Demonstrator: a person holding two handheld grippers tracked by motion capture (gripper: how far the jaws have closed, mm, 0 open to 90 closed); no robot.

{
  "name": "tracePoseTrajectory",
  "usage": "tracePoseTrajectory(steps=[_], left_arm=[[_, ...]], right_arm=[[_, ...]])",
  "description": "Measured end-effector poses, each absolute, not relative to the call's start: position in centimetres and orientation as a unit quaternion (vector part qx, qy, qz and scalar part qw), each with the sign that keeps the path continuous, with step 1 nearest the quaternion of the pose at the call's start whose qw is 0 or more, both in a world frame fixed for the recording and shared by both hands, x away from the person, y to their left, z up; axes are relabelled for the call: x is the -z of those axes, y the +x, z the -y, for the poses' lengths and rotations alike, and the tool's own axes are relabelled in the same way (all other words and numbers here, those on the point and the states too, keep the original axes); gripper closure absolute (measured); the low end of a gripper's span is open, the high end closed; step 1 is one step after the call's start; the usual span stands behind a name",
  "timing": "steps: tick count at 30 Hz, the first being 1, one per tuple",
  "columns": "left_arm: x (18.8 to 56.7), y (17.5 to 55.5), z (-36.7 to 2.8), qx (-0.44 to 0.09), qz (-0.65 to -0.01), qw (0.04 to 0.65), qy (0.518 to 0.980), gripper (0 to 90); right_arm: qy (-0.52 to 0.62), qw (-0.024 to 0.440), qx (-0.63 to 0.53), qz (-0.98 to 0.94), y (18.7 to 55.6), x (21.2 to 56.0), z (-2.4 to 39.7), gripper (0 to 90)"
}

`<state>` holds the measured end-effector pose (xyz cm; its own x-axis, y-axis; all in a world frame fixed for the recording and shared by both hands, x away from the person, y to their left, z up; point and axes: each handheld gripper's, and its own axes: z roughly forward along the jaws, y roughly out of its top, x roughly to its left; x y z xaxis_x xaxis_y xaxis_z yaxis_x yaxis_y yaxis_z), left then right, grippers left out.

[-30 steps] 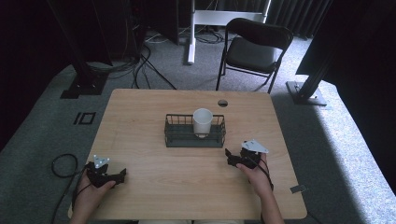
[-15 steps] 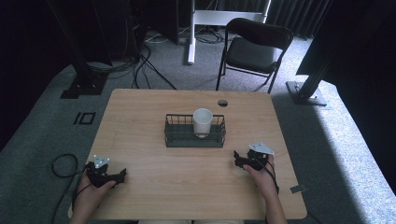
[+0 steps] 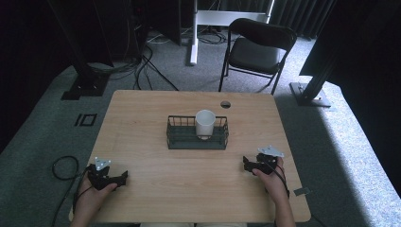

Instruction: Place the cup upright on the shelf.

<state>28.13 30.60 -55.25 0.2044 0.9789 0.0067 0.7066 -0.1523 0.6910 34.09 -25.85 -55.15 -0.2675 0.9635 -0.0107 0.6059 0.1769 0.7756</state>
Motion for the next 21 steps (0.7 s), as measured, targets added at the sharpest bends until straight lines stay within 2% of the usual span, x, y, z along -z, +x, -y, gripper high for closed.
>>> tracePoseTrajectory(steps=[9, 21], left_arm=[[55.3, 28.1, -30.6, -0.237, -0.584, 0.287, 0.721, 2.9], [55.3, 28.1, -30.6, -0.237, -0.584, 0.287, 0.721, 2.9]], right_arm=[[0.548, 0.252, -0.309, -0.735, 33.8, 55.4, 27.1, 10.3], [0.516, 0.205, -0.341, -0.758, 33.2, 55.4, 29.2, 10.4]])
